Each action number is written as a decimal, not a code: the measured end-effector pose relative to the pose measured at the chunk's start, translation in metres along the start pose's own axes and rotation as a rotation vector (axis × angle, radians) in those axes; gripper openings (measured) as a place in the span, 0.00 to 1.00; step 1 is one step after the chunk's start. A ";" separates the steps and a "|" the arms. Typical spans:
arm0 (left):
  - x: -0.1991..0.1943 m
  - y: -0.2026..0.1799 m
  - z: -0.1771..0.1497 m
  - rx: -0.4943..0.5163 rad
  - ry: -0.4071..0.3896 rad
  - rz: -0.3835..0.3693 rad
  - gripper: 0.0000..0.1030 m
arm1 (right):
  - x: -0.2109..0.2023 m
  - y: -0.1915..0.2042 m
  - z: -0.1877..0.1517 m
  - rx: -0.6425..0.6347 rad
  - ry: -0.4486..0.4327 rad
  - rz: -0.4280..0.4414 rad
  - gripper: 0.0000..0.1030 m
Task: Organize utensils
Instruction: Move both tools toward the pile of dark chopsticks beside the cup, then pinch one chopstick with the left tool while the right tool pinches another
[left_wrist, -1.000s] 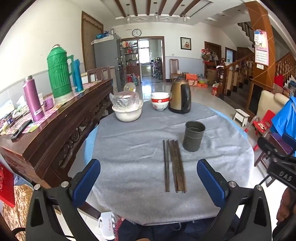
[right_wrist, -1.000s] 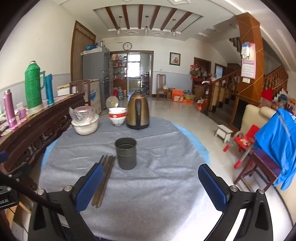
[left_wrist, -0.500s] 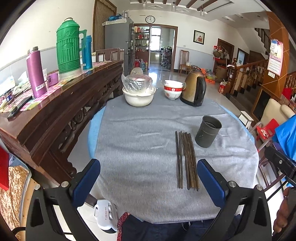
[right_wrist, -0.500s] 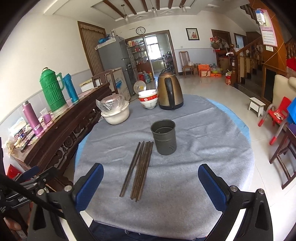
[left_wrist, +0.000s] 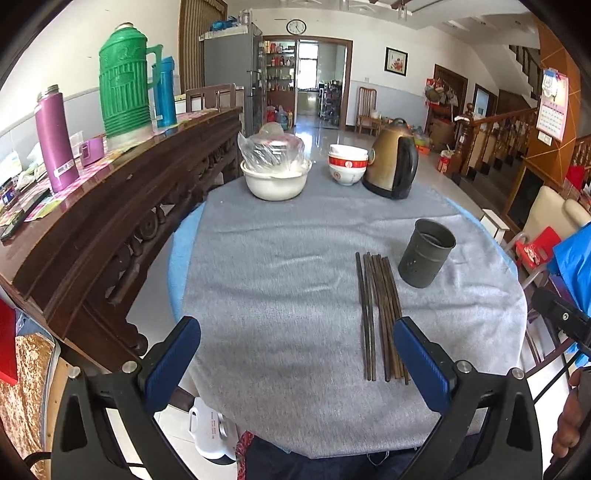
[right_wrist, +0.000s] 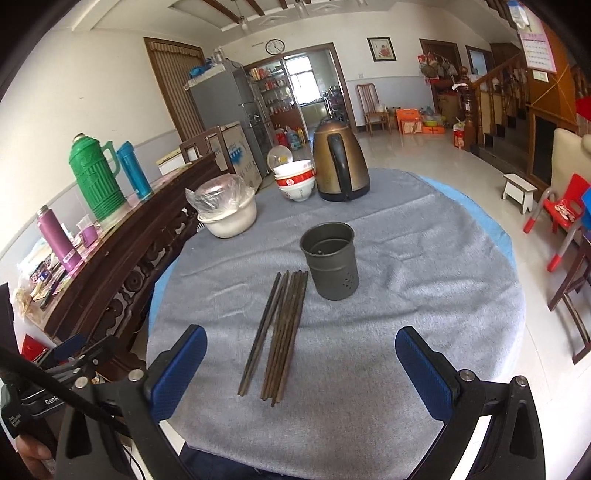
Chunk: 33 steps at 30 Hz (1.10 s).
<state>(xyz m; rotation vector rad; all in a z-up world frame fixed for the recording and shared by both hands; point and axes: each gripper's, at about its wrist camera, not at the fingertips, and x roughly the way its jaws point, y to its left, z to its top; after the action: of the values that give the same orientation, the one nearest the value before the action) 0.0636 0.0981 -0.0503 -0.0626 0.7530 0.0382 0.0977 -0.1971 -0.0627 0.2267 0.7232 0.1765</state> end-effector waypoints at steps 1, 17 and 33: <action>0.004 -0.001 0.001 0.000 0.008 -0.003 1.00 | 0.002 -0.003 0.001 0.004 0.003 0.002 1.00; 0.083 -0.030 -0.005 0.031 0.154 -0.086 1.00 | 0.073 -0.047 0.002 0.093 0.119 0.098 0.91; 0.157 -0.053 -0.023 -0.005 0.359 -0.337 0.45 | 0.177 -0.074 -0.033 0.399 0.359 0.437 0.38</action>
<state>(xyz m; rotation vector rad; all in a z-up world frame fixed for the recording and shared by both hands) 0.1656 0.0453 -0.1722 -0.2041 1.0919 -0.2992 0.2123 -0.2217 -0.2187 0.7497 1.0583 0.4982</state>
